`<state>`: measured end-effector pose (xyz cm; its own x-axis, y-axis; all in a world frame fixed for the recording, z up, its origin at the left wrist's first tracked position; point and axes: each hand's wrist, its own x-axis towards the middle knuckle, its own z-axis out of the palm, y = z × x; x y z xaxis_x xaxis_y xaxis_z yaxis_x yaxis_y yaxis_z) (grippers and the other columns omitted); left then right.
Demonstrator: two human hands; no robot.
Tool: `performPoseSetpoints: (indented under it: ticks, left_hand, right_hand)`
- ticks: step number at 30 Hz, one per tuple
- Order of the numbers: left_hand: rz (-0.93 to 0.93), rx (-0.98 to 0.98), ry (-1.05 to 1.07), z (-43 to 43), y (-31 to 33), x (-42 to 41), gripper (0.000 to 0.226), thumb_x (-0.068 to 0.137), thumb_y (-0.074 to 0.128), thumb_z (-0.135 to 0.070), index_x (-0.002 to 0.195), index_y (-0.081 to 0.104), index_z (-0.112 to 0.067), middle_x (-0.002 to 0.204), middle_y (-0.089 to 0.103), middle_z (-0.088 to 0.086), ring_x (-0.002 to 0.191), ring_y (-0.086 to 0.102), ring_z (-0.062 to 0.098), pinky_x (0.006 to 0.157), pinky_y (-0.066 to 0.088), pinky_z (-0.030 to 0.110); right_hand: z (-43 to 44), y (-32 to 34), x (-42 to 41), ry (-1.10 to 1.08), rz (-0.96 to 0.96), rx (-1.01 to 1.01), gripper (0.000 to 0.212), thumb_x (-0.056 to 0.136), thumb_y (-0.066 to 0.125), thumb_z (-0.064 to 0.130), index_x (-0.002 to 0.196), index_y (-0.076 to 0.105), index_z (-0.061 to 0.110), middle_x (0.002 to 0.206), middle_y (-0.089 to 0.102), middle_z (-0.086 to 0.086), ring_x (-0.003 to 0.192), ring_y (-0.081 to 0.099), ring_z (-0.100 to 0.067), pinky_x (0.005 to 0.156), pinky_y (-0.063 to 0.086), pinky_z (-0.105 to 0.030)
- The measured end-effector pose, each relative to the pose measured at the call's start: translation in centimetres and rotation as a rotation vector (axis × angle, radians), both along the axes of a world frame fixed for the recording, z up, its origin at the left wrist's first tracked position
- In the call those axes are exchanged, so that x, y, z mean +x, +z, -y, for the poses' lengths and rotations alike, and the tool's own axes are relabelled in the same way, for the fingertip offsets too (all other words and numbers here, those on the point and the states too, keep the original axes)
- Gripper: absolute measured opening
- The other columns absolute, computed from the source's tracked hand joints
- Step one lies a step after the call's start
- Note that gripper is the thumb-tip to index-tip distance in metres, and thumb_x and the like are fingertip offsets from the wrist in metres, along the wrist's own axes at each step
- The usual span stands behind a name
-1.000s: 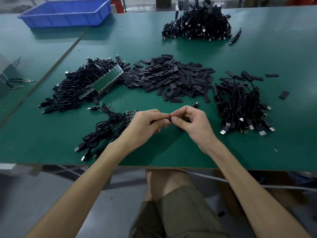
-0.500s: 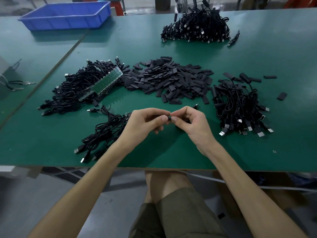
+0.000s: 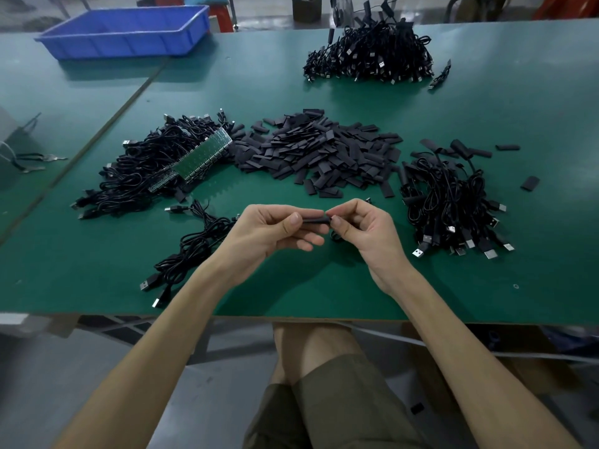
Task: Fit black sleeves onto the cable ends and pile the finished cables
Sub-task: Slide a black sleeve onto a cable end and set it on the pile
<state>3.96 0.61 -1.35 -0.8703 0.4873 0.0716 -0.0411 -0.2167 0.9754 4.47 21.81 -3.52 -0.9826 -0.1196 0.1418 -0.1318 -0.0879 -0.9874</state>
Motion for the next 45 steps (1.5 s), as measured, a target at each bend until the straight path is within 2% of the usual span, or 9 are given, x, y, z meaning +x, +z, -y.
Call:
performPoseSetpoints:
  ticks: [6,15,20,25,28,31,35,38,45]
  left_hand:
    - [0.094,0.087,0.203,-2.3,0.0,0.2,0.041,0.101,0.055,-0.034,0.116,0.07,0.0,0.095,0.07,0.011,0.083,0.066,0.019,0.078,0.055,0.027]
    - [-0.093,-0.201,0.428,-4.8,1.8,0.8,0.029,0.107,0.048,-0.018,0.106,0.07,0.0,0.087,0.073,0.009,0.08,0.071,0.024,0.072,0.06,0.034]
    - [-0.18,-0.082,0.351,-4.2,5.8,-0.1,0.034,0.108,0.047,-0.019,0.108,0.065,0.01,0.082,0.07,0.013,0.07,0.068,0.027,0.064,0.059,0.032]
    - [-0.066,-0.012,0.32,-4.9,6.8,-2.0,0.037,0.106,0.052,-0.023,0.115,0.064,0.011,0.091,0.069,0.014,0.077,0.066,0.022,0.066,0.055,0.025]
    - [-0.047,-0.109,0.29,-5.1,5.9,-2.8,0.027,0.099,0.063,-0.014,0.12,0.066,0.003,0.106,0.074,0.015,0.092,0.069,0.018,0.082,0.054,0.024]
    - [-0.119,-0.285,0.306,-5.4,5.1,-2.8,0.021,0.093,0.071,-0.014,0.114,0.074,-0.009,0.108,0.075,0.016,0.094,0.066,0.012,0.09,0.051,0.023]
    - [-0.141,-0.398,0.317,-5.3,4.9,-2.6,0.015,0.094,0.071,-0.025,0.108,0.077,-0.02,0.108,0.074,0.012,0.089,0.063,0.005,0.078,0.049,0.014]
    - [-0.062,-0.496,0.253,-4.7,4.7,-2.6,0.022,0.096,0.068,-0.035,0.106,0.077,-0.017,0.099,0.076,0.006,0.08,0.064,0.009,0.068,0.049,0.023]
    - [-0.061,-0.288,0.352,-5.0,5.2,-2.9,0.016,0.099,0.065,-0.015,0.095,0.076,-0.005,0.077,0.07,0.012,0.065,0.061,0.014,0.065,0.054,0.025]
  right_hand:
    - [0.2,0.0,0.1,-0.022,0.0,-0.06,0.012,0.085,0.077,0.02,0.096,0.072,0.018,0.086,0.074,0.008,0.087,0.065,-0.008,0.082,0.053,-0.02]
    - [0.0,0.0,0.0,-0.166,-0.034,-0.145,0.014,0.09,0.078,0.016,0.102,0.071,0.016,0.097,0.075,0.004,0.094,0.068,-0.012,0.089,0.054,-0.026]
    - [0.6,0.4,-0.1,-0.06,-0.039,0.07,0.018,0.095,0.064,0.045,0.108,0.076,0.047,0.124,0.073,0.005,0.128,0.06,-0.016,0.112,0.046,-0.041]
    - [0.7,0.8,0.3,0.045,0.047,0.055,0.052,0.095,0.051,0.06,0.08,0.081,0.019,0.088,0.08,0.001,0.085,0.071,-0.006,0.082,0.051,-0.014]
    - [0.4,0.8,0.3,-0.016,0.063,-0.019,0.055,0.092,0.055,0.061,0.079,0.071,0.01,0.075,0.071,0.003,0.074,0.064,-0.009,0.077,0.051,-0.017]
    - [0.5,0.6,0.1,-0.077,0.059,-0.031,0.053,0.095,0.061,0.055,0.081,0.066,0.005,0.07,0.065,0.004,0.068,0.059,-0.007,0.07,0.048,-0.017]
    - [0.4,0.7,0.0,-0.132,0.055,-0.009,0.045,0.094,0.064,0.055,0.077,0.062,0.013,0.07,0.06,0.002,0.065,0.052,-0.01,0.065,0.044,-0.02]
    - [0.4,0.6,0.0,-0.154,0.059,-0.01,0.044,0.091,0.066,0.057,0.077,0.062,0.015,0.069,0.059,0.002,0.063,0.049,-0.011,0.06,0.042,-0.022]
    - [0.5,0.5,0.0,-0.172,0.081,-0.104,0.066,0.093,0.043,0.07,0.095,0.069,0.009,0.078,0.07,0.001,0.071,0.06,-0.013,0.065,0.05,-0.024]
